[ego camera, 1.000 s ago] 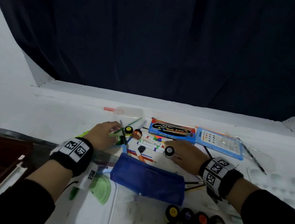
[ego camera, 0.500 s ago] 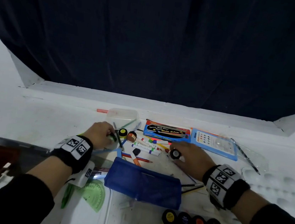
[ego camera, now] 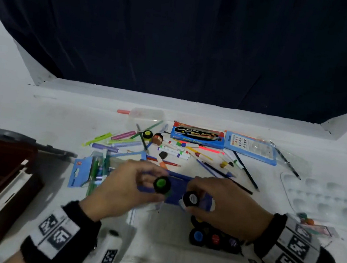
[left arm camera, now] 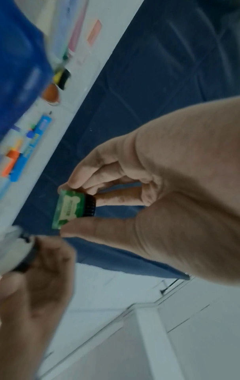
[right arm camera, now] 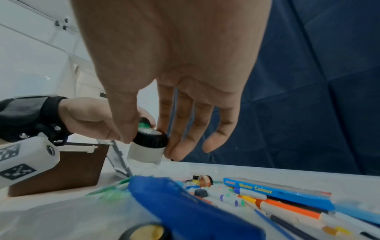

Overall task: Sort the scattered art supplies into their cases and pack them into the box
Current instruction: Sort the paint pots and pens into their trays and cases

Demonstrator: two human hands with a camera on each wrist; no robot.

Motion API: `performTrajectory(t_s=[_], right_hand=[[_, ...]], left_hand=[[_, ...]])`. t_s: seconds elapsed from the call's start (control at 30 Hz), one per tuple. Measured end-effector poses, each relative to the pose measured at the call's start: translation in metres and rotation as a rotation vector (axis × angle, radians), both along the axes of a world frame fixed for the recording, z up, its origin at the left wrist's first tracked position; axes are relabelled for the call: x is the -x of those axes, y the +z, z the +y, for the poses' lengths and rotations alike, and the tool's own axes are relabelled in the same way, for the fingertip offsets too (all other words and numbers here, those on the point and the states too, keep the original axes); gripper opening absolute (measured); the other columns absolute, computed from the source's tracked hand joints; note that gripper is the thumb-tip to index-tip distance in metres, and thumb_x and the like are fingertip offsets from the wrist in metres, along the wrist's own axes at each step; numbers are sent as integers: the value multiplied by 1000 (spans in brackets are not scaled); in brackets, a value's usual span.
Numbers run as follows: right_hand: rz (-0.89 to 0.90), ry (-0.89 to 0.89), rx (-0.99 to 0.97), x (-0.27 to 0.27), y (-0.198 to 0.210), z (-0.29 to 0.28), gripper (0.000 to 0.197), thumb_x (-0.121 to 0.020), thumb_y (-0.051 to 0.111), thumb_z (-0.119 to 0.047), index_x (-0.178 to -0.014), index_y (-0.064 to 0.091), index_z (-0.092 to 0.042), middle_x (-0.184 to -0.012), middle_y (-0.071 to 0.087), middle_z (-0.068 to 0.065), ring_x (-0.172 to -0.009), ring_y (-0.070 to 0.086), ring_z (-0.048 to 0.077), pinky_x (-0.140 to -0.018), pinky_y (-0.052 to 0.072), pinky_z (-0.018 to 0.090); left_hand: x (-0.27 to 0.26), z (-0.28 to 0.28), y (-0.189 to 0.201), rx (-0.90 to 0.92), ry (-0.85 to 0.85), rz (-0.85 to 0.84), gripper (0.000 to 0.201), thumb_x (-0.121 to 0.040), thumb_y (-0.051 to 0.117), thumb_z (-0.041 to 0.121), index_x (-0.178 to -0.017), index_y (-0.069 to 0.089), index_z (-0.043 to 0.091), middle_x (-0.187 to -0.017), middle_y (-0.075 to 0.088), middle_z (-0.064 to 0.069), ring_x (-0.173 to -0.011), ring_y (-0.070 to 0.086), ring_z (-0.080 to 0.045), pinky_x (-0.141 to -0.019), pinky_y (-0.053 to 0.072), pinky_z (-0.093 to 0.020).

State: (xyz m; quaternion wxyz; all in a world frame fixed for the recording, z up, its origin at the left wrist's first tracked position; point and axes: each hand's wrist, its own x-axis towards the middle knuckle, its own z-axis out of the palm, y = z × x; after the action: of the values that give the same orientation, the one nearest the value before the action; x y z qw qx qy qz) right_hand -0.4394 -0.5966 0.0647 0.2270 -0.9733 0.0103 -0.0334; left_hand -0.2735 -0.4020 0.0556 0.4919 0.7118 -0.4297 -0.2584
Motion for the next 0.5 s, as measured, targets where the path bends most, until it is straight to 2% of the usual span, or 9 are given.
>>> performTrajectory(t_s=[0.1, 0.23, 0.37, 0.5], right_hand=[[40, 57, 86, 7, -14, 14, 19, -91, 55, -48, -103, 55, -33, -96, 62, -12, -87, 52, 10, -79, 44, 34], [125, 94, 211, 10, -28, 25, 24, -89, 40, -49, -100, 54, -33, -93, 59, -10, -88, 49, 15, -77, 42, 39], [176, 108, 196, 9, -33, 30, 14, -88, 50, -40, -89, 58, -29, -81, 57, -9, -84, 48, 14, -76, 44, 41], [187, 94, 131, 6, -35, 28, 15, -83, 60, -42, -91, 59, -29, -79, 52, -14, -81, 41, 6, -78, 44, 37]], left_hand=[[20, 11, -32, -67, -63, -257, 42, -67, 92, 18, -104, 74, 26, -98, 70, 17, -89, 69, -3, -80, 56, -21], [33, 17, -53, -127, -145, -432, 37, -71, 86, 28, -105, 72, 31, -99, 69, 18, -90, 62, 3, -78, 50, -14], [36, 15, -56, -134, -184, -490, 33, -75, 81, 32, -106, 71, 32, -101, 70, 16, -89, 59, 5, -76, 44, -6], [37, 13, -57, -158, -149, -529, 37, -72, 84, 39, -106, 71, 34, -99, 68, 16, -89, 55, 3, -76, 38, -6]])
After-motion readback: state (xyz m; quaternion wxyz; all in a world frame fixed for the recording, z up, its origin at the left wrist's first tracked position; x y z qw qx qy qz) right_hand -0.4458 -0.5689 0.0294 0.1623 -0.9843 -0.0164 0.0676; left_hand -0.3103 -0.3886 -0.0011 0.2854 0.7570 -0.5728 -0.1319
